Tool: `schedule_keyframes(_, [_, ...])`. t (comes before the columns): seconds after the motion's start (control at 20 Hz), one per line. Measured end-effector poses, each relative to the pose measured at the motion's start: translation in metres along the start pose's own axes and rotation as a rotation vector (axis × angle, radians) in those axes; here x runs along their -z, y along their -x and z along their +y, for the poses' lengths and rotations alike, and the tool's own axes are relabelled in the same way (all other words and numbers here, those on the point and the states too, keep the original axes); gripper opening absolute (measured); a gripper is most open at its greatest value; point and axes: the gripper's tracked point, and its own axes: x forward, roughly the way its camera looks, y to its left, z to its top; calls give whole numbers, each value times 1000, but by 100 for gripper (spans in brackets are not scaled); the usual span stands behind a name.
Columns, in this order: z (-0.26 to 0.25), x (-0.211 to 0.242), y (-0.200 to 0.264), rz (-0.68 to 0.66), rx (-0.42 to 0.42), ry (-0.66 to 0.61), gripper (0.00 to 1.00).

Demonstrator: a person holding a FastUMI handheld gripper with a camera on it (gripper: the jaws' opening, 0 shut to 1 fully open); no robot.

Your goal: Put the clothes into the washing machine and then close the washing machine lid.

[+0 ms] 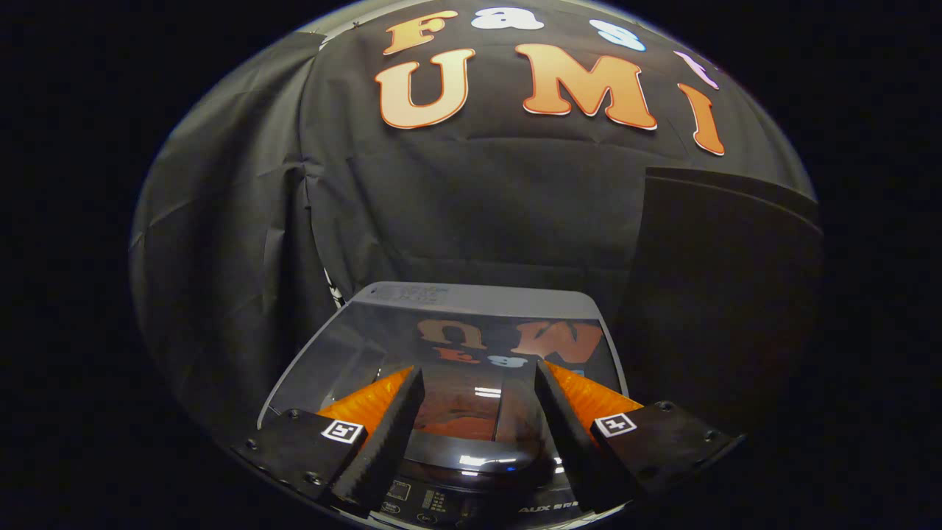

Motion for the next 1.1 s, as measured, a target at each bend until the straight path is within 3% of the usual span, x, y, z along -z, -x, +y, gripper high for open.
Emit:
schedule_keyframes(0.15, [4, -24, 7, -16, -13, 4, 98])
schedule_keyframes(0.55, [26, -149, 59, -236, -79, -16, 98])
schedule_keyframes(0.8, [35, -211, 132, -362, -106, -49, 98])
schedule_keyframes(1.1, [16, -246, 235, -469, -81, -36, 98])
